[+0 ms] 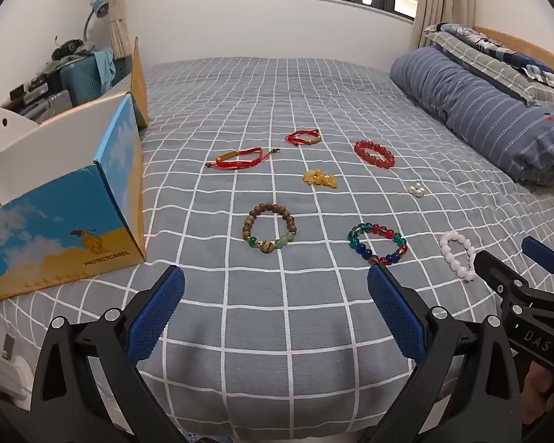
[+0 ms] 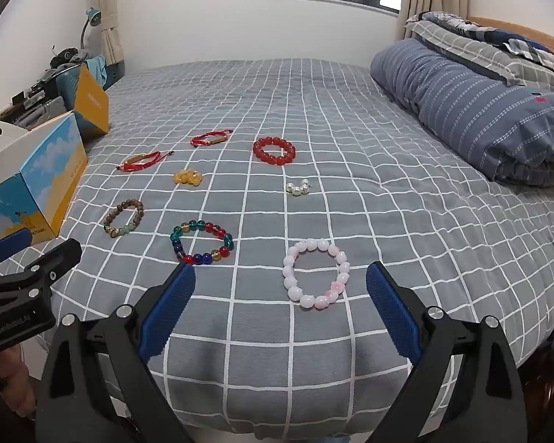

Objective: Organize jewelry

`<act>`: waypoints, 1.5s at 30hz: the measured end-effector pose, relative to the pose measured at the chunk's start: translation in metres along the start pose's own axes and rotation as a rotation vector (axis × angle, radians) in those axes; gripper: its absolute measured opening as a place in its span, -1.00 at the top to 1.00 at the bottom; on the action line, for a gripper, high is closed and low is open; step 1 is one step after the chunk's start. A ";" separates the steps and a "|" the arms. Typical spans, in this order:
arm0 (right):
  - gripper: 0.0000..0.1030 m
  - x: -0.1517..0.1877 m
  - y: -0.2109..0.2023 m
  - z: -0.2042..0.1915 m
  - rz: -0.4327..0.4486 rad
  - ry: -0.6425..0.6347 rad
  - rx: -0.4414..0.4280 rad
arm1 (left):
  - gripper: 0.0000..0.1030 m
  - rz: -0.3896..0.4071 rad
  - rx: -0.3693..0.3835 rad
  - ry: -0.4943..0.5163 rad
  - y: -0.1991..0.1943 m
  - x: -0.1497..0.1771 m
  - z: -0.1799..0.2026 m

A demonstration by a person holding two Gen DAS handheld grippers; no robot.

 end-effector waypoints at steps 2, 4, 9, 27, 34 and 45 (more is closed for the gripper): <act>-0.74 -0.001 -0.001 -0.001 0.001 -0.004 0.001 | -0.89 0.002 0.000 0.000 -0.001 0.000 0.000; -0.74 -0.001 -0.002 -0.001 0.001 -0.005 0.001 | -0.89 0.003 -0.002 0.003 -0.001 0.000 0.001; -0.74 -0.002 -0.002 -0.001 0.000 -0.001 0.002 | -0.89 0.006 0.000 0.009 -0.001 -0.001 0.001; -0.74 -0.003 -0.001 -0.001 0.004 0.003 0.008 | -0.89 0.000 -0.017 0.009 0.003 0.000 0.000; -0.74 -0.004 0.000 -0.001 0.008 0.000 0.014 | -0.89 -0.010 -0.007 0.003 0.006 0.002 0.000; -0.74 -0.005 0.001 0.000 0.002 0.002 0.015 | -0.89 -0.019 0.002 0.007 0.006 0.002 0.002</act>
Point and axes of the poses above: each gripper's, at about its wrist camera, not at the fingertips, and y roughly the way its jaws point, z to its right, x to its underside, the point moved 4 cm from there along y, roughly the way its jaws point, and after that the axes turned 5 degrees about z, right-handed, at the moved point
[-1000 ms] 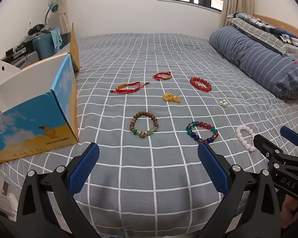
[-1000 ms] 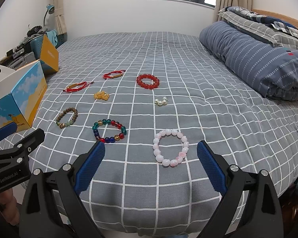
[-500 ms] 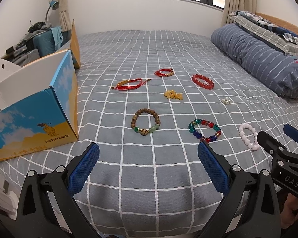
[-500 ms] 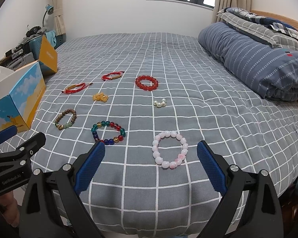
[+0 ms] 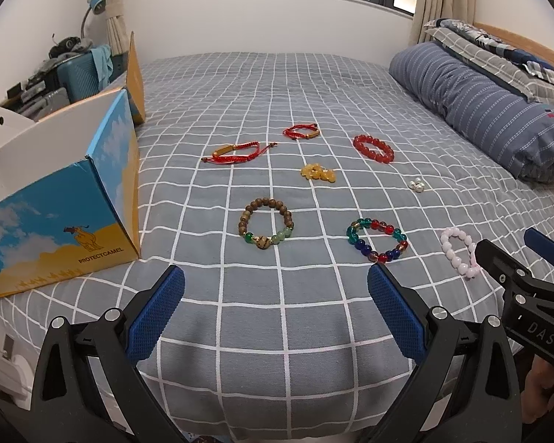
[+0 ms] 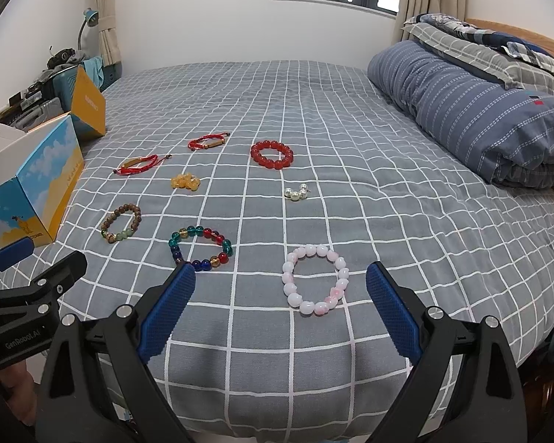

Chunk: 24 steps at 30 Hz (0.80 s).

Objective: Organize jewelry

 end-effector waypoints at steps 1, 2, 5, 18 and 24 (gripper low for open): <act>-0.74 0.000 0.000 0.000 0.001 0.001 0.001 | -0.89 0.000 0.000 -0.001 0.000 0.000 0.000; -0.74 0.000 0.000 0.000 0.002 0.000 0.001 | -0.89 -0.001 0.000 -0.001 0.000 0.000 0.000; -0.74 -0.001 -0.001 -0.001 0.009 -0.010 0.007 | -0.89 -0.001 0.005 0.001 0.001 0.000 0.000; -0.74 -0.001 0.000 -0.002 0.006 -0.010 0.004 | -0.89 0.001 0.008 0.004 0.001 0.000 0.002; -0.74 -0.002 0.001 -0.003 0.006 -0.012 0.005 | -0.89 0.002 0.011 0.006 0.002 0.000 0.002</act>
Point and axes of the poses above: each gripper's, at about its wrist camera, not at the fingertips, and y roughly the way its jaws point, z to its right, x to its underside, the point moved 4 cm from there along y, roughly the way its jaws point, and after that the axes turned 5 degrees about z, right-handed, at the moved point
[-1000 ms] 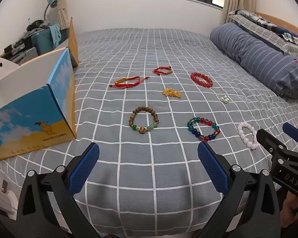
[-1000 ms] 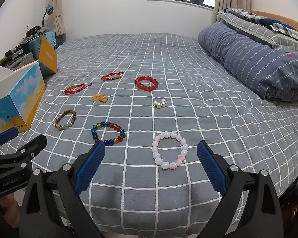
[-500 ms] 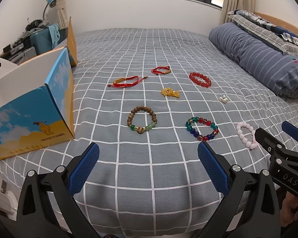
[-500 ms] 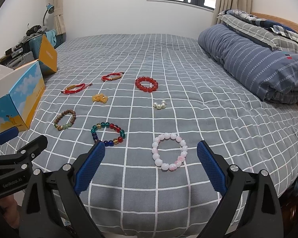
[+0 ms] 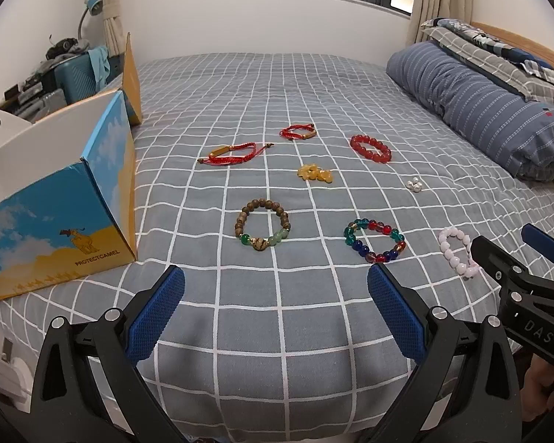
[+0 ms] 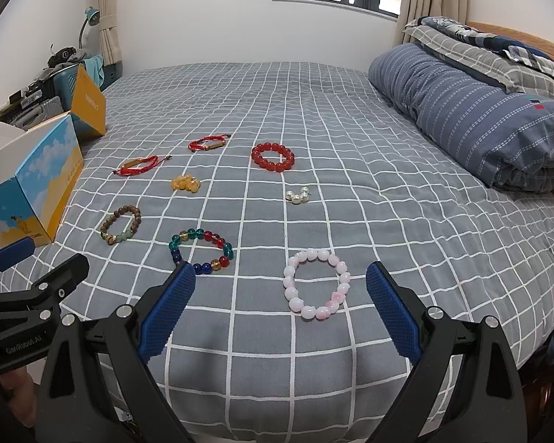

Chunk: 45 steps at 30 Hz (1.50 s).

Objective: Organize jewelry

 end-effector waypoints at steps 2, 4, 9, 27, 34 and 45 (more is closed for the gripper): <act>-0.74 0.000 0.000 0.000 -0.001 0.001 -0.002 | -0.89 0.000 -0.001 -0.002 0.001 0.000 0.000; -0.74 -0.001 0.001 -0.001 -0.001 -0.001 -0.001 | -0.89 -0.002 0.001 -0.004 0.001 0.000 0.000; -0.74 -0.002 0.003 -0.001 -0.002 0.000 -0.002 | -0.89 -0.003 0.003 -0.005 0.003 -0.002 0.000; -0.74 -0.079 0.032 0.005 -0.040 0.033 0.016 | -0.89 -0.051 -0.023 -0.065 0.042 -0.081 -0.020; -0.74 -0.101 0.068 0.023 -0.104 0.067 0.039 | -0.89 -0.118 -0.023 -0.093 0.083 -0.120 -0.035; -0.74 -0.086 0.148 0.016 -0.214 0.021 0.035 | -0.89 -0.193 -0.044 -0.077 0.167 -0.127 -0.060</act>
Point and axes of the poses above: each gripper's, at about its wrist camera, not at the fingertips, and y roughly the way its jaws point, z to its right, x to its underside, the point moved 4 cm from there along y, roughly the way its jaws point, and after that the axes turned 5 degrees about z, right-handed, at the moved point
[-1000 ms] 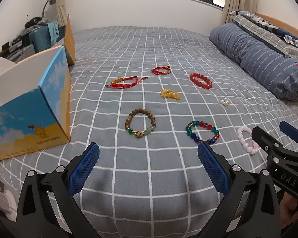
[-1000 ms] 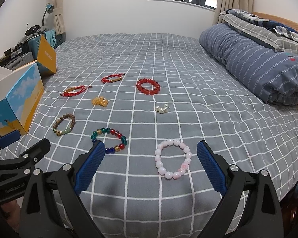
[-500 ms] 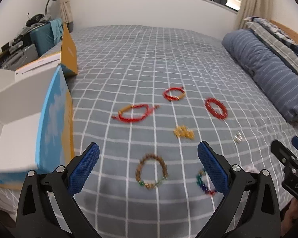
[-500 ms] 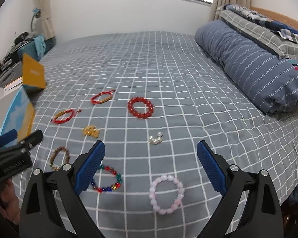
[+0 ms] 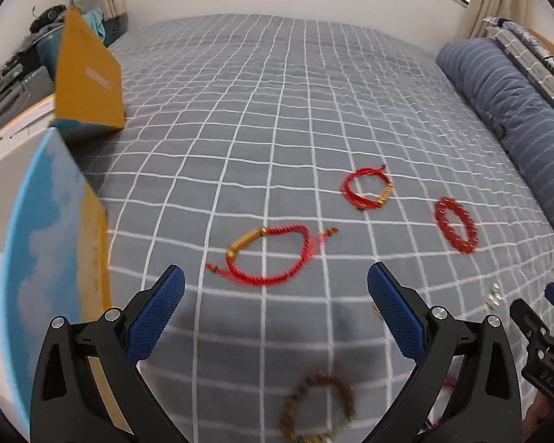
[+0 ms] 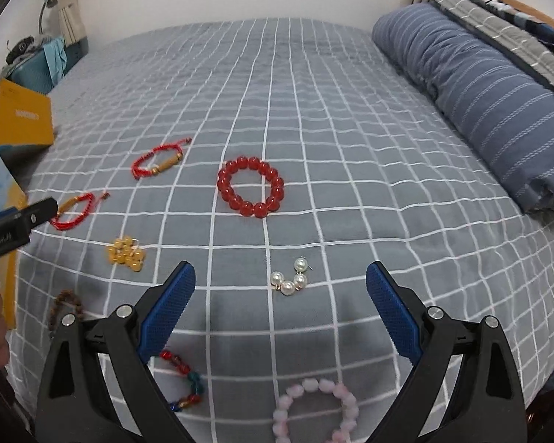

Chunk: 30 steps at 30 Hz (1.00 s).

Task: Organize jewelry
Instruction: 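Grasp the red cord bracelet with the left tool while the right tool grasps the pearl earrings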

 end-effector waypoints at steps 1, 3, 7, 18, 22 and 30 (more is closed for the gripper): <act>-0.74 0.000 0.004 -0.001 -0.007 -0.003 -0.002 | -0.89 -0.007 0.005 -0.001 0.007 -0.002 -0.002; -0.74 -0.002 0.014 -0.003 -0.020 0.004 -0.012 | -0.89 -0.024 0.026 -0.007 0.022 -0.005 -0.004; -0.74 -0.002 0.028 -0.008 -0.052 -0.010 -0.030 | -0.89 -0.057 0.025 0.007 0.048 -0.009 -0.001; -0.59 0.004 0.069 -0.004 -0.179 0.028 -0.050 | -0.89 -0.096 -0.045 0.039 0.079 -0.011 -0.001; -0.53 0.007 0.074 -0.001 -0.208 0.052 -0.064 | -0.73 -0.104 -0.055 0.025 0.079 -0.011 -0.003; -0.24 0.010 0.070 0.001 -0.226 0.080 -0.090 | -0.08 -0.102 -0.049 0.039 0.072 -0.010 0.001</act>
Point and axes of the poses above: each gripper's, at about its wrist camera, not at the fingertips, and y roughly the way its jaws point, z to its right, x to its underside, the point moved 4 cm from there along y, roughly the way its jaws point, and after that the axes turned 5 degrees about z, right-handed, at the moved point
